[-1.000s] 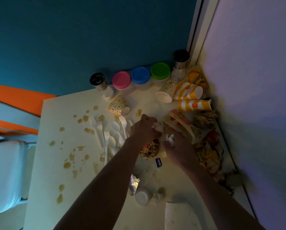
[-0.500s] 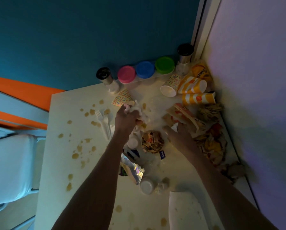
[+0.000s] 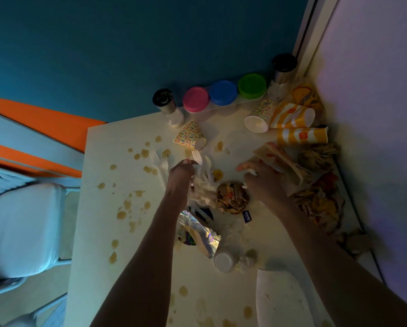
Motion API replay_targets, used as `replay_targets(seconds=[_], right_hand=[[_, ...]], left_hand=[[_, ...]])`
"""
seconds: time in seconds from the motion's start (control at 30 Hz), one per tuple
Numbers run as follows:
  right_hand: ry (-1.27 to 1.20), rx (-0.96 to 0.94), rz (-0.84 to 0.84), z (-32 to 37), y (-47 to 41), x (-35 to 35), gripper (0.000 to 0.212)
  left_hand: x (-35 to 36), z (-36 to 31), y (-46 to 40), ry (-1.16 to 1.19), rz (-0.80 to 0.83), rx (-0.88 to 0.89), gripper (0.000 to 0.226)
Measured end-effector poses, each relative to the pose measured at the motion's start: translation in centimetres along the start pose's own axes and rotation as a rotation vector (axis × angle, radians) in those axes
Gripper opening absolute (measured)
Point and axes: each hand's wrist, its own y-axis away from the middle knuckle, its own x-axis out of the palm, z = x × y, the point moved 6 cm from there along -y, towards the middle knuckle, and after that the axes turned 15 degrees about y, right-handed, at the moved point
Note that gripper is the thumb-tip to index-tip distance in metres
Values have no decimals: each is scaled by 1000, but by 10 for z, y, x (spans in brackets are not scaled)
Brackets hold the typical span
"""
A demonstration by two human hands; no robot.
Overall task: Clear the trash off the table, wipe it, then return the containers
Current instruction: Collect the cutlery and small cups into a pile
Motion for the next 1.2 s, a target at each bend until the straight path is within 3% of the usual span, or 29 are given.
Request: replay_targets(seconds=[0.13,0.33,0.5,0.6,0.7,0.77,0.83,0.97,1.07,1.2], right_hand=[[243,-63,75,10,-31,22,23],[537,-193,220,20,-51,71,49],[622,-250,160,20,-56,76,32],[598,-235,111,24,-54,69,28],[420,-136,22,31,-45,49,27],[308,-23,-7,32,-37,32,27],[239,59,17,31,-26,16,29],[43,232,14,19,15,-8,36],[-11,261,50,1,57,-7,19],[217,154,163,-24,121,20,28]], left_hand=[[-11,14,2,183,22,-127,31],[-33,28,3,240,-64,-141,32],[-55,29,5,219,-93,-43,27],[-56,23,15,11,-70,45,30],[-38,26,28,-297,-8,43,28],[-20,32,39,-485,40,21,43],[-5,42,46,-791,101,104,57],[8,62,56,-1254,133,310,44],[16,61,62,-1323,145,398,33],[14,53,59,-1090,176,274,30]])
